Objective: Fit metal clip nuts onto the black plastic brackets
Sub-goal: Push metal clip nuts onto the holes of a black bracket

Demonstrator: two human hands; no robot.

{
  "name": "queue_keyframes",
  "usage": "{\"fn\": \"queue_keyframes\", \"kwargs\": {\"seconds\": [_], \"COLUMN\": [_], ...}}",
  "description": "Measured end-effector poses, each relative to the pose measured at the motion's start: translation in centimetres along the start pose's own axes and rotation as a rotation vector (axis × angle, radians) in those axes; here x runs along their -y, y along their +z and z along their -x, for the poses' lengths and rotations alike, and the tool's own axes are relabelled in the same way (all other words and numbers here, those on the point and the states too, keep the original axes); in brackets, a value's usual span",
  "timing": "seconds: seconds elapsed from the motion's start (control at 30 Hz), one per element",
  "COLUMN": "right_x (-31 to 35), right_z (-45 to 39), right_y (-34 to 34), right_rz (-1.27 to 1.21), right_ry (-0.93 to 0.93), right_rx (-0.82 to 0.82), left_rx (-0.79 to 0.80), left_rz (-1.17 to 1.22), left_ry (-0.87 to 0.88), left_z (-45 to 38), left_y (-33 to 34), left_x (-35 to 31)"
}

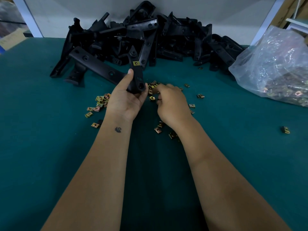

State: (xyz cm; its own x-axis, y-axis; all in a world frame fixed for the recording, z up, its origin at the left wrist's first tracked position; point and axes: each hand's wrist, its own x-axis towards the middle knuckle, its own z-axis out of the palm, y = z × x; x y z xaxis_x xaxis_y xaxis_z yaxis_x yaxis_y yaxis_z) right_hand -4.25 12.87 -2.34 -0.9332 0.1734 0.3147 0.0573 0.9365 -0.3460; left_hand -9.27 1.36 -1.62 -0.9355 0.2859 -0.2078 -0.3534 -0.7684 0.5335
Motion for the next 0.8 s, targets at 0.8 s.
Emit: {"fn": "queue_keyframes", "kwargs": {"seconds": [0.8], "right_x": [0.0], "right_z": [-0.3], "right_y": [-2.2], "right_rz": [-1.44], "right_ry": [0.42], "right_rx": [-0.206], "left_rx": [0.126], "left_rz": [-0.224], "left_ry": [-0.058], "left_z": [-0.1], "left_y": [0.3], "left_x": [0.9]}}
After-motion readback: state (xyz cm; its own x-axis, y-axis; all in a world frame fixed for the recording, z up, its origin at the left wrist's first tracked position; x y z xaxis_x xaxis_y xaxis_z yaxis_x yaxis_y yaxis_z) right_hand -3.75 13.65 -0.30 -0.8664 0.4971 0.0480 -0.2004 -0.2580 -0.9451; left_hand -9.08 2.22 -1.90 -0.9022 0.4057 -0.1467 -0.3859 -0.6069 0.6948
